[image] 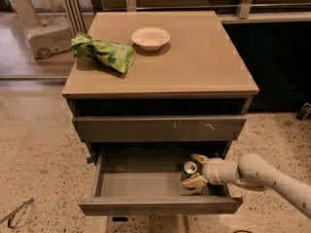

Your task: Pick green can from middle drawer and place on counter

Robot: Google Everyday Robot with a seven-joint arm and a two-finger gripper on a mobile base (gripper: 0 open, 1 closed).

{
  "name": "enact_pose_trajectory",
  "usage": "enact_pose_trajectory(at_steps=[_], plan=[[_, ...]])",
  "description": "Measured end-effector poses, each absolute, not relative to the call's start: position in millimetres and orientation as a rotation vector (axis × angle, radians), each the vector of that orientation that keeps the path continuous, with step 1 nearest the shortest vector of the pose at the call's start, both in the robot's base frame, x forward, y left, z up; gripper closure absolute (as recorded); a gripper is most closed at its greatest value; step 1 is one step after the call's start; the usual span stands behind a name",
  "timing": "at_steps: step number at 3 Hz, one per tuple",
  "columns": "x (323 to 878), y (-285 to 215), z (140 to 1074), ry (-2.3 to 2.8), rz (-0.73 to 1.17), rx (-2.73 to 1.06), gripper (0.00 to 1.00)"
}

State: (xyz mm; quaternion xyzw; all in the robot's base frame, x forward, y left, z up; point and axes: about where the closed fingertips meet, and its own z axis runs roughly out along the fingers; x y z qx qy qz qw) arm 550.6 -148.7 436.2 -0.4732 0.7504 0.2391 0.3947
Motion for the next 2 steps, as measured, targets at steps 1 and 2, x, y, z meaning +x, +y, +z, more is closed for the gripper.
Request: enact_pose_trajectory(at_steps=[1, 2], plan=[[555.0, -146.9, 420.7, 1.938, 0.592, -1.238, 0.37], [554.9, -146.4, 419.7, 1.939, 0.593, -1.241, 0.67]])
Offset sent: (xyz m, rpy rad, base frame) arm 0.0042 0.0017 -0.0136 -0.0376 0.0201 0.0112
